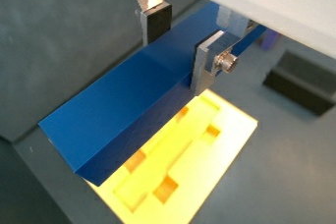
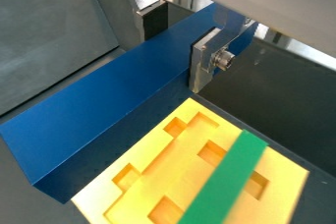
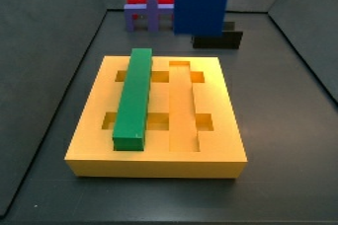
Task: Pick up the blue object. Move up. Move to above the board. Insert the blue object.
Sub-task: Insert the blue object.
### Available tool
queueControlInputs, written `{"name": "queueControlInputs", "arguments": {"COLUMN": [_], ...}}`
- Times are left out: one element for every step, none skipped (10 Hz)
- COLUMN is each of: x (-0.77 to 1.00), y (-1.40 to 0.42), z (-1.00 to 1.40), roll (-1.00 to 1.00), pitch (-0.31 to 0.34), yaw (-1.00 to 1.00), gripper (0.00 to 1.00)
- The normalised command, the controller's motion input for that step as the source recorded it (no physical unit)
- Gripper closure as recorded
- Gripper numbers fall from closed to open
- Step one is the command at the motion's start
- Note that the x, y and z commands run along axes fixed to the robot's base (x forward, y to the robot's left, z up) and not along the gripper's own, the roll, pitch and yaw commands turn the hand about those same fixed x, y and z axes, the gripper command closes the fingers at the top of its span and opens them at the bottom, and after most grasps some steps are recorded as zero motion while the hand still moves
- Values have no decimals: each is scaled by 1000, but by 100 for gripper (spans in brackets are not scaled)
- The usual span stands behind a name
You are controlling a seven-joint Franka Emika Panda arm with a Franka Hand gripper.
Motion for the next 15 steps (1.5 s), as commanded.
{"name": "queueControlInputs", "arguments": {"x": [271, 60, 0, -111, -300, -383, -357, -274, 171, 651, 754, 311, -83, 0, 0], "y": [0, 20, 51, 14, 0, -3, -74, -117, -311, -194, 0, 46, 86, 0, -11], "z": [-957, -1000, -1000, -1000, -974, -803, -674, -729, -811, -780, -783, -780, -580, -417, -317], "roll": [-49, 0, 23, 114, 210, 297, 367, 336, 263, 116, 0, 0, 0, -77, -111], "pitch": [-133, -11, -4, -34, -51, -51, -36, -21, 0, 0, 0, -6, -34, -59, -76], "yaw": [51, 34, 57, 106, 171, 231, 246, 180, 26, 14, 0, -31, 29, 0, 0], "gripper": [100, 100, 100, 100, 100, 100, 100, 100, 100, 100, 100, 100, 100, 100, 100]}}
